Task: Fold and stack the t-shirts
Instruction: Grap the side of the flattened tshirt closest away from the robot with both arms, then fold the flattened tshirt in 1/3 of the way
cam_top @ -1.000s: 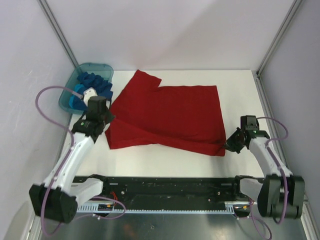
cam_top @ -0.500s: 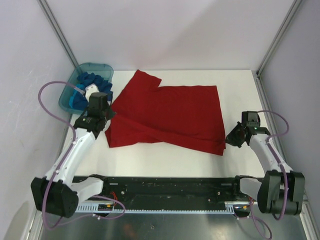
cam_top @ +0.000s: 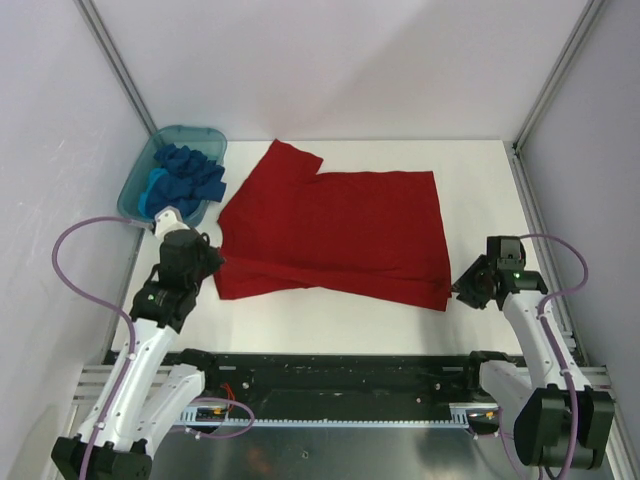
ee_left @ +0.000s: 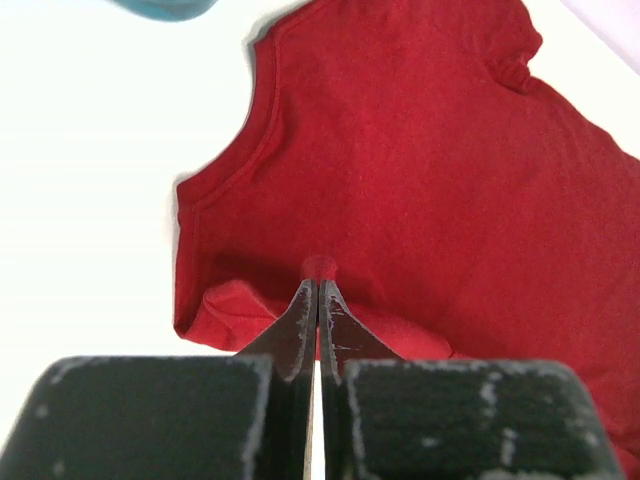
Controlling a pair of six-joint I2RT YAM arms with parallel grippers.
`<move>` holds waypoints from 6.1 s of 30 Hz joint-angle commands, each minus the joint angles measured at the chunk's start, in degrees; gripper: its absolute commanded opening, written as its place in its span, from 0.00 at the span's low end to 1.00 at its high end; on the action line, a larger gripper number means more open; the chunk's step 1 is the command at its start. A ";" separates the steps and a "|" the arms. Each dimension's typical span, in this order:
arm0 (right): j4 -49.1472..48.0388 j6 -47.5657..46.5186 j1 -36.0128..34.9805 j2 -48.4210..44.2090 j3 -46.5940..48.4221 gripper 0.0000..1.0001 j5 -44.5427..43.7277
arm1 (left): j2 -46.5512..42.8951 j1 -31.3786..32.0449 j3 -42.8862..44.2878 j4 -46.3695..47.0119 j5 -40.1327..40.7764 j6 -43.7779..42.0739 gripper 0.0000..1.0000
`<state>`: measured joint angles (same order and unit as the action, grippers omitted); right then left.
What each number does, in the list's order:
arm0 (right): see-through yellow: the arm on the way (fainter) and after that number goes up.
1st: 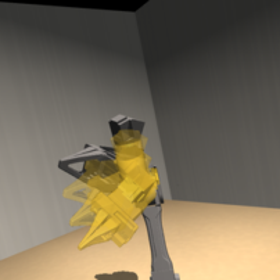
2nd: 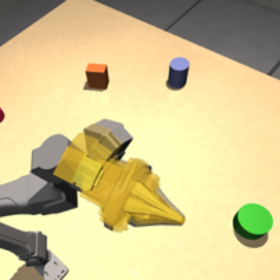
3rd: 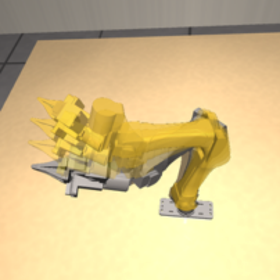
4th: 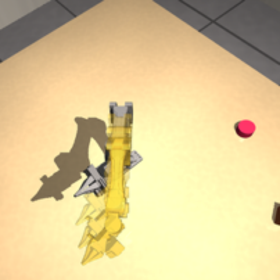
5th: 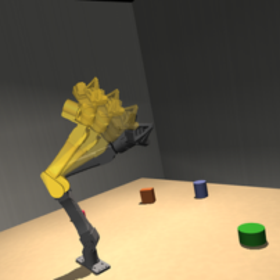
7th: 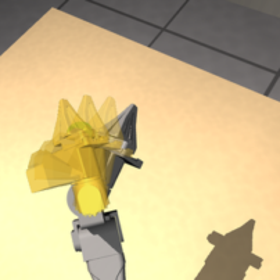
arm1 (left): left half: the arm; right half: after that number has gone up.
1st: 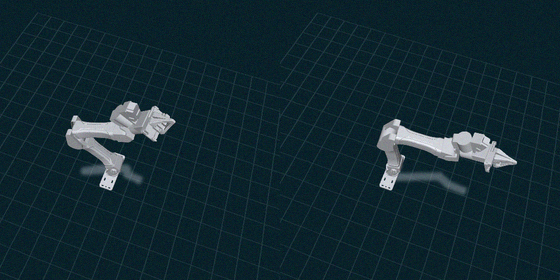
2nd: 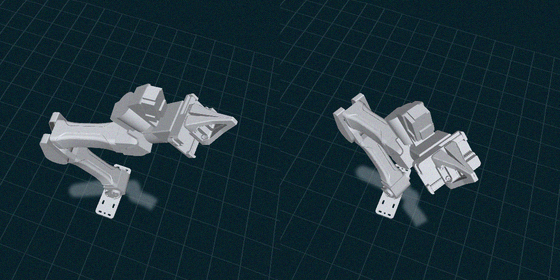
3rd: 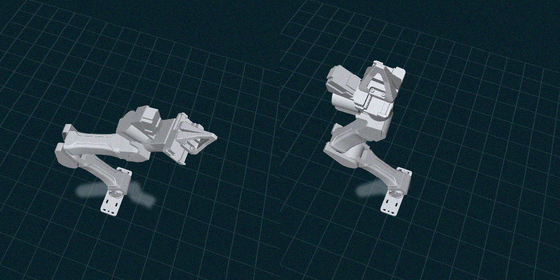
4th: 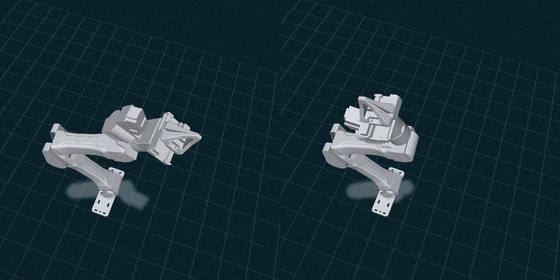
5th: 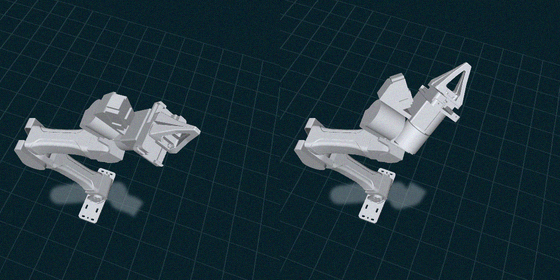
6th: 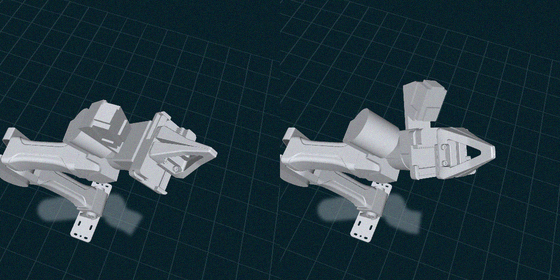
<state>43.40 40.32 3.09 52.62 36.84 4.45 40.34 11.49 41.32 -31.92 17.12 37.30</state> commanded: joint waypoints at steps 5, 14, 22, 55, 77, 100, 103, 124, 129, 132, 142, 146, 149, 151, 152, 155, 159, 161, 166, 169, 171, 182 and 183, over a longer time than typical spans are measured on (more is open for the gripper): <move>-9.87 0.93 -2.15 8.40 -0.91 0.41 -2.71 | 1.21 -0.24 0.45 0.22 -1.33 1.31 0.00; -15.11 1.39 -1.67 15.24 -0.90 0.38 -3.26 | -0.07 -0.31 0.03 -0.43 -1.30 0.87 0.00; -14.91 1.55 -1.72 15.74 -0.92 0.27 -2.17 | -2.05 -0.30 -0.94 -1.71 -1.56 1.40 0.00; 2.00 -1.67 13.46 -2.28 2.23 0.00 8.43 | -15.11 -0.32 1.10 -15.28 0.98 6.77 0.00; -15.16 -1.39 -1.08 8.97 2.22 0.00 -4.04 | -5.84 -0.32 2.27 -11.22 5.61 11.12 0.00; -28.39 -2.56 -2.86 36.21 18.53 0.00 -5.54 | 38.19 -0.74 21.40 7.81 12.47 -3.53 0.00; -28.62 -2.45 -4.25 38.86 20.38 0.00 -5.14 | 40.84 -1.40 23.07 8.16 12.22 -4.18 0.00; -25.54 -1.55 -4.24 45.25 24.16 0.00 -7.90 | 56.20 -1.76 35.55 12.67 -5.61 -12.64 0.00; -24.83 -1.53 -3.68 44.50 24.12 0.00 -8.51 | 56.19 -1.56 36.46 13.56 -6.16 -13.42 0.00; -24.84 -1.60 -3.55 44.04 24.15 0.00 -8.49 | 57.29 -1.55 36.78 13.63 -6.45 -13.51 0.00; -25.48 -2.17 -1.96 44.77 24.15 0.00 -7.28 | 62.50 -1.55 39.90 13.64 -8.87 -15.16 0.00; -25.40 -2.54 -1.88 44.92 24.14 0.03 -6.43 | 63.82 -1.64 40.63 13.50 -9.84 -15.93 0.13; -25.37 -3.17 -1.52 43.87 24.22 0.28 -6.09 | 62.33 -2.20 40.06 13.40 -11.27 -15.41 0.42; -24.89 -3.52 -1.05 42.91 24.28 0.42 -5.83 | 59.91 -2.86 38.86 13.03 -11.88 -13.96 0.62; -24.39 -3.68 -0.84 42.48 24.48 0.46 -5.66 | 58.52 -3.22 37.88 12.50 -12.09 -13.11 0.66; -22.12 -3.91 -0.63 41.40 24.99 0.49 -5.52 | 53.44 -3.61 32.94 10.26 -11.38 -9.70 0.67; -18.67 -4.61 -3.25 40.01 24.94 0.48 -6.25 | 46.03 -3.73 22.33 8.77 -8.71 -4.85 0.56; -17.09 -5.29 -5.40 39.33 24.70 0.47 -6.99 | 42.73 -3.79 17.26 7.92 -6.39 -2.47 0.50; -14.94 -5.88 -6.57 36.06 21.08 0.38 -9.01 | 34.38 -6.07 6.92 6.65 -1.84 2.71 0.42; -14.60 -5.26 -5.96 34.04 17.16 0.29 -8.78 | 31.01 -8.80 3.90 6.24 -2.18 3.91 0.41; -14.75 -4.68 -6.09 32.46 14.56 0.27 -8.85 | 30.12 -10.00 2.90 6.08 -2.89 4.07 0.41; -16.52 -2.36 -6.26 27.14 6.56 0.29 -9.86 | 30.93 -14.30 -0.35 5.85 -5.62 4.06 0.42; -16.60 -2.31 -6.30 27.29 6.48 0.29 -10.01 | 31.29 -14.52 -0.35 5.83 -5.97 3.99 0.42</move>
<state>28.05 36.67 -2.94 81.01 44.03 -3.88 71.35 -1.69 41.45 -26.89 11.99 40.58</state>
